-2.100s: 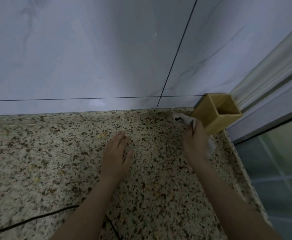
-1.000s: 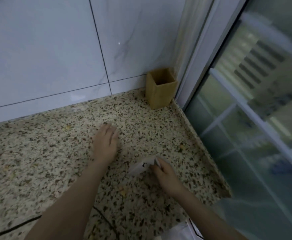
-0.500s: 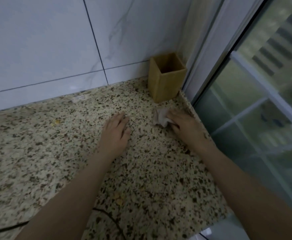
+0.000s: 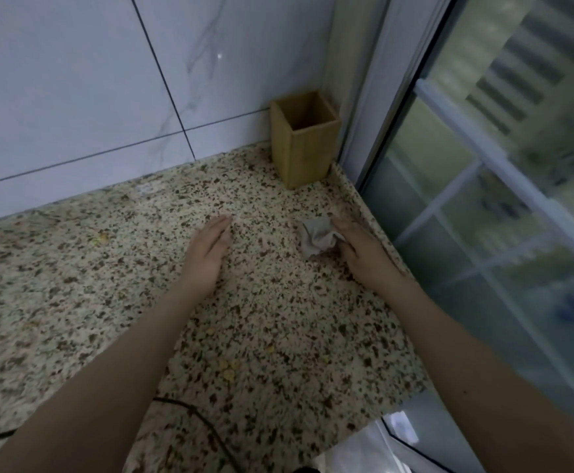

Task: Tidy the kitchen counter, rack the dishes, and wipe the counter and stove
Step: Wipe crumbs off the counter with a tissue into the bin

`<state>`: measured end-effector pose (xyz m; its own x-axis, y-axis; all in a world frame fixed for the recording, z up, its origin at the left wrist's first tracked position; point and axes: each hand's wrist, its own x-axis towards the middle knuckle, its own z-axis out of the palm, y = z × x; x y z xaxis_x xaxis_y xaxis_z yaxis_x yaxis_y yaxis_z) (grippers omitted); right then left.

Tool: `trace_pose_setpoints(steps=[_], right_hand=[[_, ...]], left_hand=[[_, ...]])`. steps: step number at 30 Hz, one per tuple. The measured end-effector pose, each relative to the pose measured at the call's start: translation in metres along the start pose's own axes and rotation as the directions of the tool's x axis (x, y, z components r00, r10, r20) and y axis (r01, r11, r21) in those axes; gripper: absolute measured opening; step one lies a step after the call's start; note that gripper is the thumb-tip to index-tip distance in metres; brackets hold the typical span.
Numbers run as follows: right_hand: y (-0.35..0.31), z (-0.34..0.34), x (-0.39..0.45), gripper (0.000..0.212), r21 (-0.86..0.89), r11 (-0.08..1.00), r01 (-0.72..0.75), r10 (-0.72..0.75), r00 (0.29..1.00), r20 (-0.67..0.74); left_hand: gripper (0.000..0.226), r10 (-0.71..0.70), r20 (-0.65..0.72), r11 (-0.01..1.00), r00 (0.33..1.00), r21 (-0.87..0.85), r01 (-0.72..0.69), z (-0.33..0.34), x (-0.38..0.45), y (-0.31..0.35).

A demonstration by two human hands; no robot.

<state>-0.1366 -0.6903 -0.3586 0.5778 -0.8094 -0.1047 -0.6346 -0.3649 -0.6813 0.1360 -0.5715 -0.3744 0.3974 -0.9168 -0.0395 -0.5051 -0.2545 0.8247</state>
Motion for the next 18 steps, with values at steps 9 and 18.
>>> trace_pose_setpoints(steps=[9,18], right_hand=[[0.001,-0.004,-0.073,0.035,0.034,0.996,-0.078,0.079,0.997,-0.025],[-0.002,0.018,-0.148,0.034,0.053,0.995,-0.09,0.099,0.975,-0.199]], left_hand=[[0.038,0.044,-0.012,0.997,0.999,-0.069,-0.045,-0.018,-0.054,0.029],[0.037,0.04,-0.122,0.995,0.992,-0.085,-0.051,-0.035,-0.124,0.046]])
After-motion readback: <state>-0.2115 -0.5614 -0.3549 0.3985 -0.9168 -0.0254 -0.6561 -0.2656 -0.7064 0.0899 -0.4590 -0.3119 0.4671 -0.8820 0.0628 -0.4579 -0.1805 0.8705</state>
